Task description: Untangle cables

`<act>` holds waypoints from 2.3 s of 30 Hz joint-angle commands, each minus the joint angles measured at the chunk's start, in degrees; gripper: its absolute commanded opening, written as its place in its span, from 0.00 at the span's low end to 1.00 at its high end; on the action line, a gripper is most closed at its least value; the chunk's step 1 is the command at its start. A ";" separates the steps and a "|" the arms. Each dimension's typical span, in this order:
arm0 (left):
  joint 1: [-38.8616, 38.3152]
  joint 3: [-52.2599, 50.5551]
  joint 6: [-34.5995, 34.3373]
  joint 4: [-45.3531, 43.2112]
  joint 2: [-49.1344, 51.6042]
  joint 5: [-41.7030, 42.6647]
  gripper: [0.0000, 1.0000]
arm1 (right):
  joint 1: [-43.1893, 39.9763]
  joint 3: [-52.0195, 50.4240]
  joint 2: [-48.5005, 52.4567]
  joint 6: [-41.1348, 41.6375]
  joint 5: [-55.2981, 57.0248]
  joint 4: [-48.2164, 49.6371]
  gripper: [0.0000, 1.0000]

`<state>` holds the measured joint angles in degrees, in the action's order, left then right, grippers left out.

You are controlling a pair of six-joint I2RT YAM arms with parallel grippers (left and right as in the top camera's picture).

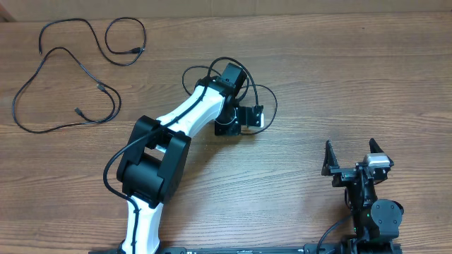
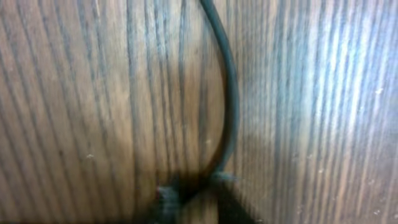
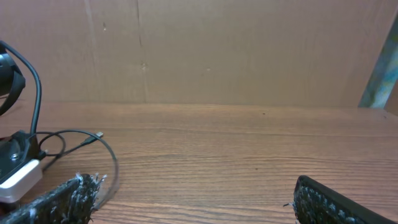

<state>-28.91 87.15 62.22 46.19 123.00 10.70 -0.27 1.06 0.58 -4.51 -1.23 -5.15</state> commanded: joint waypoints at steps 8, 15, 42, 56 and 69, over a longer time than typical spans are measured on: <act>-0.50 -1.42 -20.13 -0.35 1.36 0.79 0.04 | 0.26 -0.59 -0.42 0.17 0.09 0.31 1.00; -0.33 11.21 -54.21 6.03 -1.03 1.18 0.04 | 0.26 -0.59 -0.42 0.17 0.09 0.31 1.00; 6.12 21.31 -90.42 19.19 -6.10 -15.02 1.00 | 0.26 -0.59 -0.42 0.17 0.09 0.33 1.00; 5.84 5.33 -112.65 9.90 -6.10 -10.64 0.76 | 0.26 -0.59 -0.42 0.17 0.09 0.33 1.00; -0.07 1.16 -119.54 2.45 -5.49 -17.22 0.65 | 0.26 -0.59 -0.42 0.17 0.09 0.33 1.00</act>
<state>-27.90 88.73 -54.48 48.95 116.40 -2.81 -0.30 1.06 0.58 -4.51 -1.26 -5.15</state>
